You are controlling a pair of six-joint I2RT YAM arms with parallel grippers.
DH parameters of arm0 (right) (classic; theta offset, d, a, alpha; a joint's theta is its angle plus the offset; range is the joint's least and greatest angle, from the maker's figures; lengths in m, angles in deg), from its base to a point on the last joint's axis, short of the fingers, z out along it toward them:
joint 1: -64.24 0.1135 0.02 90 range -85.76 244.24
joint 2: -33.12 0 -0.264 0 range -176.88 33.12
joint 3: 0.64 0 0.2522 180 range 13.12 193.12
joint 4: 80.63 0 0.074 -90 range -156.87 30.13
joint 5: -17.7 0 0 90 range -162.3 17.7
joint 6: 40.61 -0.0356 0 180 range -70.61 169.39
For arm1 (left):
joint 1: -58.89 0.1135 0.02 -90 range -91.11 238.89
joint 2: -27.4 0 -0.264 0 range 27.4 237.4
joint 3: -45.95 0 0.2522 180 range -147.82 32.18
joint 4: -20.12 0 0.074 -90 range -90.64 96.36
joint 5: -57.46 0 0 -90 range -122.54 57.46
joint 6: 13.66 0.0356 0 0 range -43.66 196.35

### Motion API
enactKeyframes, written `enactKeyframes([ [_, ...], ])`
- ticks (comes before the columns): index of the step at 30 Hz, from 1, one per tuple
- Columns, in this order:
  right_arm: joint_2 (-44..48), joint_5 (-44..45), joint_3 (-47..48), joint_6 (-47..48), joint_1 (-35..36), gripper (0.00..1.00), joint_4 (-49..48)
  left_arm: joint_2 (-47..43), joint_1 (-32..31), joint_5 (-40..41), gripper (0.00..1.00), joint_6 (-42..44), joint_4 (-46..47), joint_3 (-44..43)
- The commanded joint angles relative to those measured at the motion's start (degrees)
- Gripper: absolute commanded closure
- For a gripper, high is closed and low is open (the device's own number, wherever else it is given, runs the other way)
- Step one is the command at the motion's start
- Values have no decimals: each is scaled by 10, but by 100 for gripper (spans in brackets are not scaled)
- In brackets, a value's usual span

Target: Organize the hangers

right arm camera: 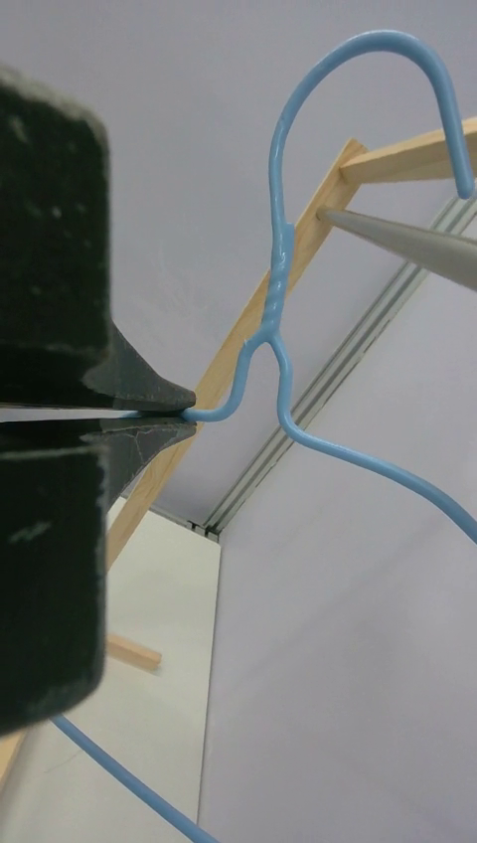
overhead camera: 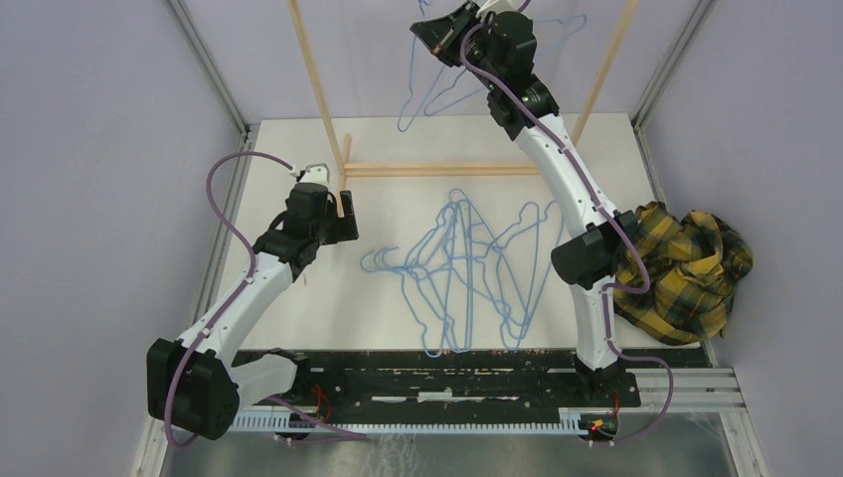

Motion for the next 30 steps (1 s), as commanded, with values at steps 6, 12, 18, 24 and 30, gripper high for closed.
enactKeyframes([
  [6, 20, 85, -21, 10, 0, 99, 26, -17, 0, -1, 9, -6, 9, -3],
  [12, 19, 99, -20, 10, -7, 99, 54, -19, 0, 1, 9, -4, 9, -3],
  [18, 25, 99, -19, 5, -17, 91, 63, -18, 0, 1, 9, -3, 9, -3],
  [24, 83, 86, -78, 29, -16, 60, 55, -15, 0, 0, 9, -3, 9, -5],
  [30, 199, 113, -193, 104, -5, 43, 68, -15, 0, 3, 9, -5, 10, -3],
])
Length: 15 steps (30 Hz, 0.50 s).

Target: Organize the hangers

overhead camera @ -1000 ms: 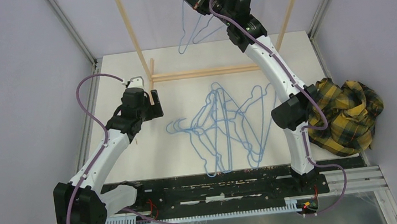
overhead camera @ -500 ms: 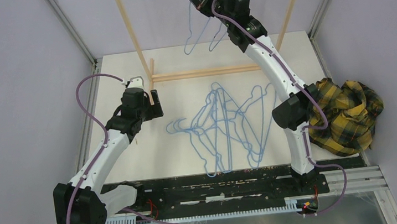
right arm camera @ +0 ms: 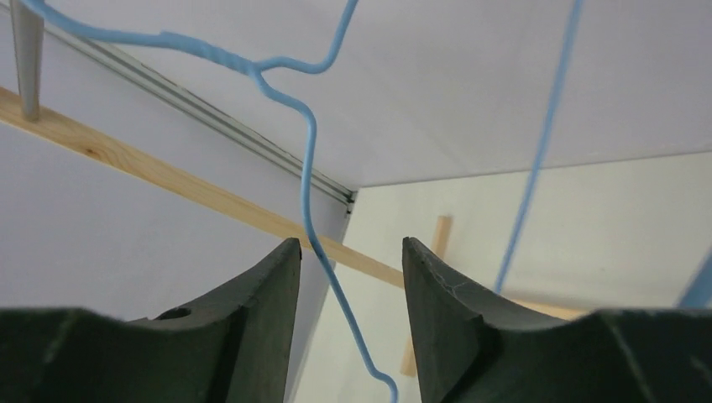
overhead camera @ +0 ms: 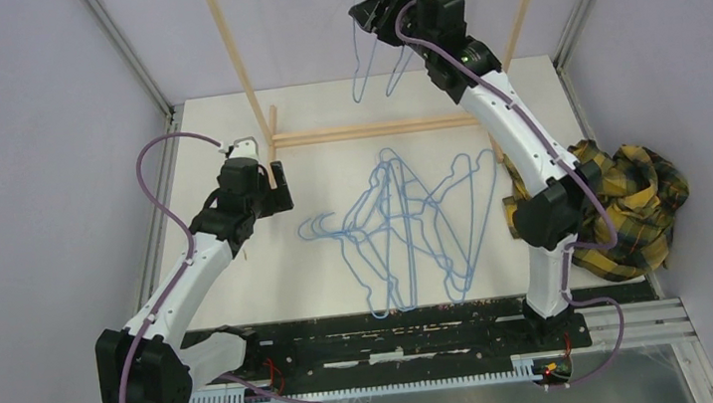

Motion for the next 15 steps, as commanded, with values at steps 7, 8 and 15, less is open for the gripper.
enactKeyframes([
  [7, 238, 57, -170, 199, 48, 36, 45, -4, 0, -1, 9, -7, 13, -6],
  [8, 256, 59, -191, 216, 58, 36, 49, -3, 0, -3, 9, -8, 13, -5],
  [15, 364, 112, -363, 308, 181, 39, 136, 14, 0, -15, 9, -11, 15, -7],
])
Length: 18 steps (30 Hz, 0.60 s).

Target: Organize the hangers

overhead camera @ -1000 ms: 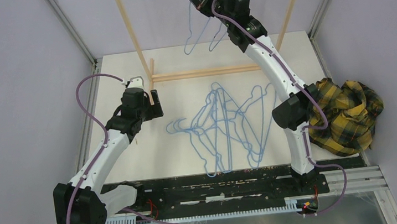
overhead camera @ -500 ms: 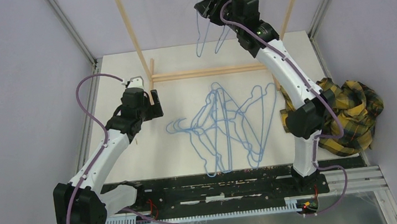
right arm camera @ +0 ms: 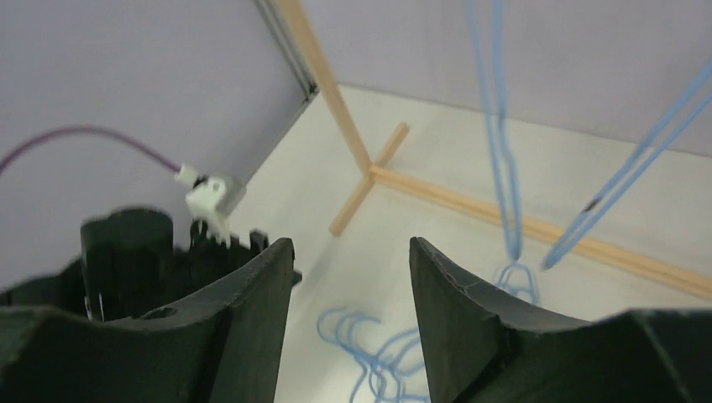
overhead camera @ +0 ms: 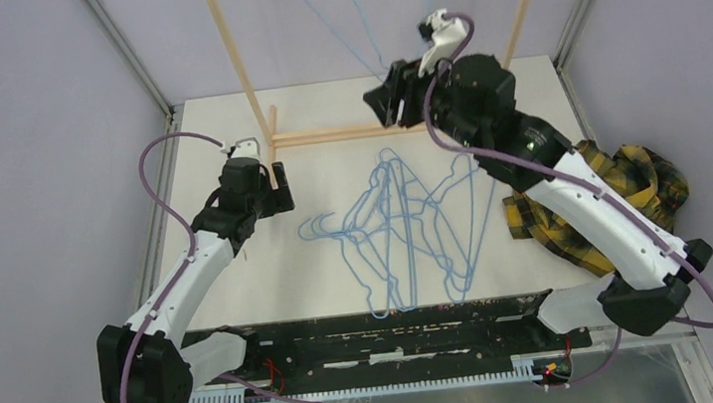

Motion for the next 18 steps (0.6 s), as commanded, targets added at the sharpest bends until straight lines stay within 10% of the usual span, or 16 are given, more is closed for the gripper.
enactKeyframes([
  [1, 66, 45, -143, 66, 67, 39, 68, 12, 0, -14, 9, -12, 15, -7],
  [12, 125, 170, -440, 11, 90, 39, 128, 30, 0, -15, 9, -20, 15, -9],
  [18, 20, 11, -477, -24, -9, 55, 60, 19, 0, -17, 9, -18, 15, -3],
])
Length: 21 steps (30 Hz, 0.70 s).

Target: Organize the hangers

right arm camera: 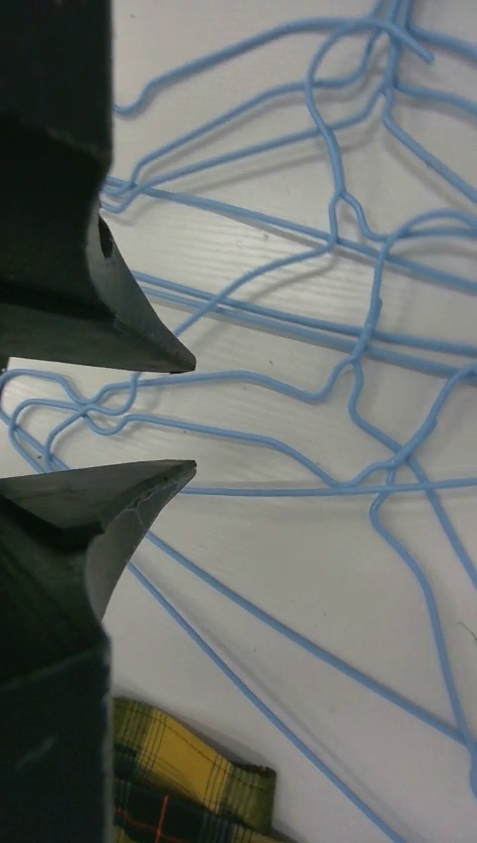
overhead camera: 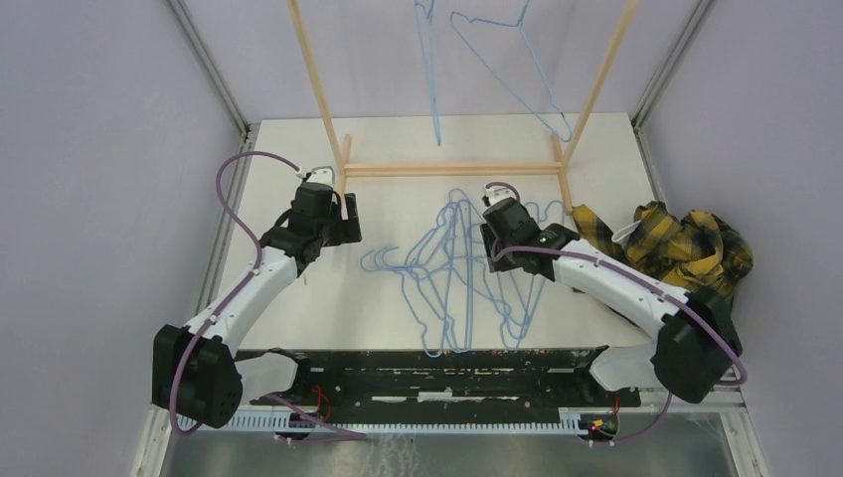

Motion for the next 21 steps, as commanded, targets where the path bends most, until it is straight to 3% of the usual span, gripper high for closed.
enactKeyframes([
  [1, -51, -78, -34, -34, -41, 55, -82, -14, 0, -6, 9, -18, 15, -1],
  [17, -121, -54, -112, -54, -56, 59, -139, -17, -1, -3, 9, -18, 13, 3],
  [21, -134, -56, -123, -59, -55, 68, -151, -18, -1, -1, 9, -18, 12, 3],
])
